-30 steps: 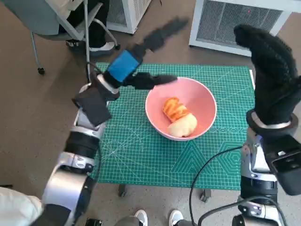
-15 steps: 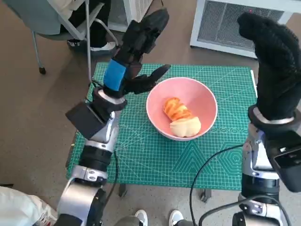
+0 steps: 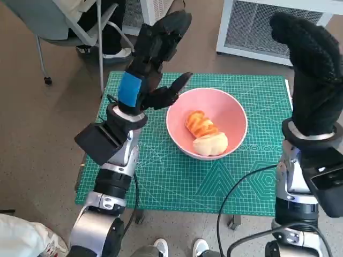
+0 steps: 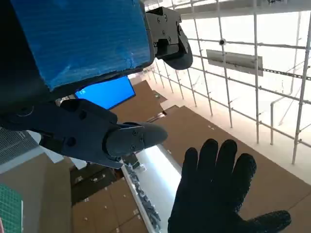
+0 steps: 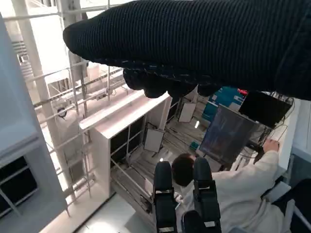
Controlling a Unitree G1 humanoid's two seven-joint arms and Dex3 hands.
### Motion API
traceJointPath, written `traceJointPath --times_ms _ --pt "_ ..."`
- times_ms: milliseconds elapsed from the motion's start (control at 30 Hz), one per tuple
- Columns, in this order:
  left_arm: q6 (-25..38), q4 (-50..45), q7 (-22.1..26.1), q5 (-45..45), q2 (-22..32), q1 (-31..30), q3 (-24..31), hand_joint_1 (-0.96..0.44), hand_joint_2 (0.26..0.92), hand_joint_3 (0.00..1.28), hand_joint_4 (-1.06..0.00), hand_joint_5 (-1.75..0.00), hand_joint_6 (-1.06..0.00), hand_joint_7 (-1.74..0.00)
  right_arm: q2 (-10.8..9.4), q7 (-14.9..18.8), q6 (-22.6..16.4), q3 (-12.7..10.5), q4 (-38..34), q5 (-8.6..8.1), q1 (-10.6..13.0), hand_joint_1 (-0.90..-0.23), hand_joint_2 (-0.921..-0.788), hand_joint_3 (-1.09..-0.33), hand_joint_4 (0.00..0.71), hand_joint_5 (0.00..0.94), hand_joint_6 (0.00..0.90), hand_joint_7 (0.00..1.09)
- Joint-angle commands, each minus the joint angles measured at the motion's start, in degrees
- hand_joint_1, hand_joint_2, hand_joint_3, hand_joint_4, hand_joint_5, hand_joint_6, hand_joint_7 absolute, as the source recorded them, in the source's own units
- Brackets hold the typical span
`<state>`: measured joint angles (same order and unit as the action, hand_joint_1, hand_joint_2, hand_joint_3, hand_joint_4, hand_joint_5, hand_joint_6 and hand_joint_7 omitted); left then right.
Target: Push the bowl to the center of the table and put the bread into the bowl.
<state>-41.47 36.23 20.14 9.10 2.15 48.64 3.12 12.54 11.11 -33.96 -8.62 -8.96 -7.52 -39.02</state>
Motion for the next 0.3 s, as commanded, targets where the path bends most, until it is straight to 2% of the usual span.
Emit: traceJointPath --times_ms 33,300 --pt "0.1 -1.8 0.0 0.7 -0.2 -1.3 0.2 -0.43 0.921 0.48 -0.3 -0.05 0.0 -0.8 0.0 -0.3 1.1 0.2 0.3 0.34 1.0 -0.601 -0.921 -0.706 0.296 0.0 0.036 0.66" --pt "0.7 -2.7 -0.2 0.5 -0.2 -2.0 0.1 -0.43 0.921 0.48 -0.3 -0.05 0.0 -0.8 0.1 -0.4 1.4 0.4 0.4 0.69 1.2 -0.602 -0.921 -0.701 0.297 0.001 0.036 0.66"
